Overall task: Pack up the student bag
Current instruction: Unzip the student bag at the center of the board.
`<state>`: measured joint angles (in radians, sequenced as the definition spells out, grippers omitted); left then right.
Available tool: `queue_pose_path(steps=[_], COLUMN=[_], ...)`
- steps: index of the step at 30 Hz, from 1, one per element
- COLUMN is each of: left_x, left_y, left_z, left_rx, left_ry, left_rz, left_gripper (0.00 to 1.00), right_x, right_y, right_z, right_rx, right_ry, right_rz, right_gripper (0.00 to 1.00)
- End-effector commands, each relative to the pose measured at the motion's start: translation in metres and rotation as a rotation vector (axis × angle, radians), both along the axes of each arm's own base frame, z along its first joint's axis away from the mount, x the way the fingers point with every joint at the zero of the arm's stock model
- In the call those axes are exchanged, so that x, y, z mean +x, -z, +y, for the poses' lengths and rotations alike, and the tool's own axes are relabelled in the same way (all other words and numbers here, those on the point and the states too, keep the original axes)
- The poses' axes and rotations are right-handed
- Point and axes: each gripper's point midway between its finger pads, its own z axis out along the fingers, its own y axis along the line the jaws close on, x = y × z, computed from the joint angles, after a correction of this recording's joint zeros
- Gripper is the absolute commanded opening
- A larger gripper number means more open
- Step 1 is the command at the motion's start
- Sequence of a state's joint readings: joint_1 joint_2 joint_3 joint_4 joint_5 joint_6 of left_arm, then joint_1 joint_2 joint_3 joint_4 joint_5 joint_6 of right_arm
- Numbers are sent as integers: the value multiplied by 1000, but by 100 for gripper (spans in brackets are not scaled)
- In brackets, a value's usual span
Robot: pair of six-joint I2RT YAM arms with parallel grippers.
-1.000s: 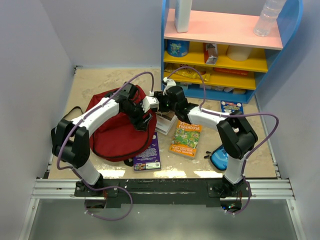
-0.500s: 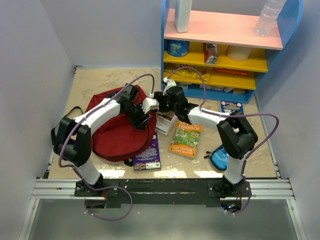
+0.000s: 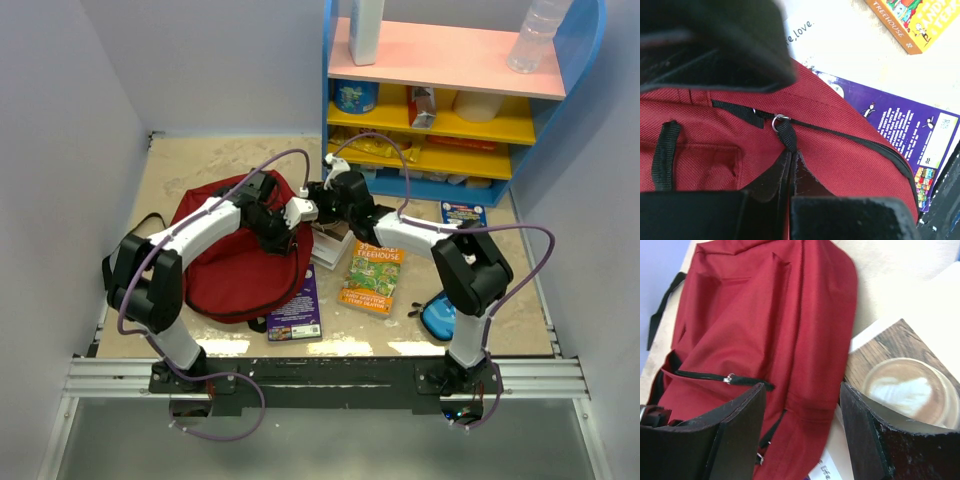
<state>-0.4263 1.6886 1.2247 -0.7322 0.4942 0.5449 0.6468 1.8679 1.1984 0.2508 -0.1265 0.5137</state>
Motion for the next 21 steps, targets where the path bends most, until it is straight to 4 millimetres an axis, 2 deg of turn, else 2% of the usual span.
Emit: queue_pose_path(steps=[1, 2, 6, 11, 14, 15, 16, 17, 18, 20, 21], left_x=[2, 2, -4, -10, -14, -15, -16, -17, -18, -19, -21], left_y=[-38, -42, -64, -70, -66, -66, -65, -64, -64, -64, -63], left_z=[-8, -8, -10, -8, -6, -6, -5, -4, -4, -3, -2], left_rx=[-75, -83, -118, -117, -112, -113, -112, -111, -107, -106, -101], left_ry=[41, 47, 91, 121, 128, 132, 137, 137, 138, 148, 151], left_rz=[-91, -102, -149, -162, -153, -153, -153, -151, -152, -155, -148], left_gripper=[0, 0, 0, 0, 0, 0, 0, 0, 0, 0, 0], right_x=[7, 7, 12, 13, 13, 13, 13, 14, 15, 21, 26], right_y=[-16, -6, -1, 6, 8, 9, 6, 3, 0, -11, -15], right_z=[21, 23, 25, 30, 35, 36, 38, 41, 42, 46, 46], right_rx=[74, 62, 48, 44, 63, 77, 91, 102, 114, 130, 129], right_ry=[-61, -66, -63, -81, -95, -92, -94, -99, -96, -94, -82], right_rz=[-11, 11, 21, 39, 50, 58, 52, 50, 50, 26, 18], right_gripper=[64, 64, 63, 58, 46, 35, 29, 16, 10, 0, 0])
